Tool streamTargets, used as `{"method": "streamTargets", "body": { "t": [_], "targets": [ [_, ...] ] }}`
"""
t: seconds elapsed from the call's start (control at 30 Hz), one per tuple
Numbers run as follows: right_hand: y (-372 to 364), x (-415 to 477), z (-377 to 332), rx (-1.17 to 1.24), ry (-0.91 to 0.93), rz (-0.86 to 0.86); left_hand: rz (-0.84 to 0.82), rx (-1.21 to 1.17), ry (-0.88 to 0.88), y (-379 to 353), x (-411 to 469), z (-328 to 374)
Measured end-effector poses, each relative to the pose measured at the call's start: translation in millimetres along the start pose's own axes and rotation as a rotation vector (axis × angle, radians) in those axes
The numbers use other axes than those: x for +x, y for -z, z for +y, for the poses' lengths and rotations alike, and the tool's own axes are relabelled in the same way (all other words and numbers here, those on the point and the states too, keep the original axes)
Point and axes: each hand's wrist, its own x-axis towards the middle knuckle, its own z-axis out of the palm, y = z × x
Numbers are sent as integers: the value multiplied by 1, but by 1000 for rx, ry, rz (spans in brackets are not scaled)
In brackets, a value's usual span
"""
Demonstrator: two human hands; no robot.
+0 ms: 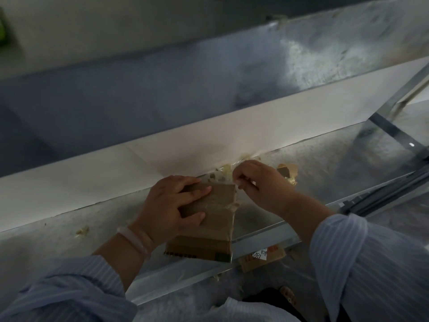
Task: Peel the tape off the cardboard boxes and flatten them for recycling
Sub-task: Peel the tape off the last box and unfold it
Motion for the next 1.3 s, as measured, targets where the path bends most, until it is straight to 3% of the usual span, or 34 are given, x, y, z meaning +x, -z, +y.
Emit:
{"method": "streamTargets", "body": {
  "t": [0.17, 0.23, 0.33, 0.5, 0.6, 0.67, 0.8, 0.97, 1.17, 1.3],
  "targets": [
    [-1, -21, -13, 128, -22, 129, 58, 9, 39, -6, 3, 4],
    [1, -28, -18, 195, -120, 128, 73, 28, 64, -9, 4, 6],
    [4, -36, -22, 472, -418, 118, 81, 45, 84, -11, 3, 7],
    [1, -34, -29, 1129, -708, 197, 70, 71, 94, -11, 2, 9],
    [-2, -37, -30, 1241, -802, 235, 21, 104, 103, -9, 1, 12],
    [-3, -39, -33, 1126, -788, 200, -22, 152, 101, -8, -1, 14],
    [-6, -41, -41, 288, -639, 8, -76, 230, 100, -7, -3, 16],
    [-10, -31, -50, 28, -521, 118, -101, 269, 110, -7, -2, 16],
    [7, -14, -47, -63, -498, -72, -128, 254, 122, -7, -1, 15],
    [5, -10, -47, -293, -372, -133, -124, 272, 132, -8, 1, 18]
  ]
}}
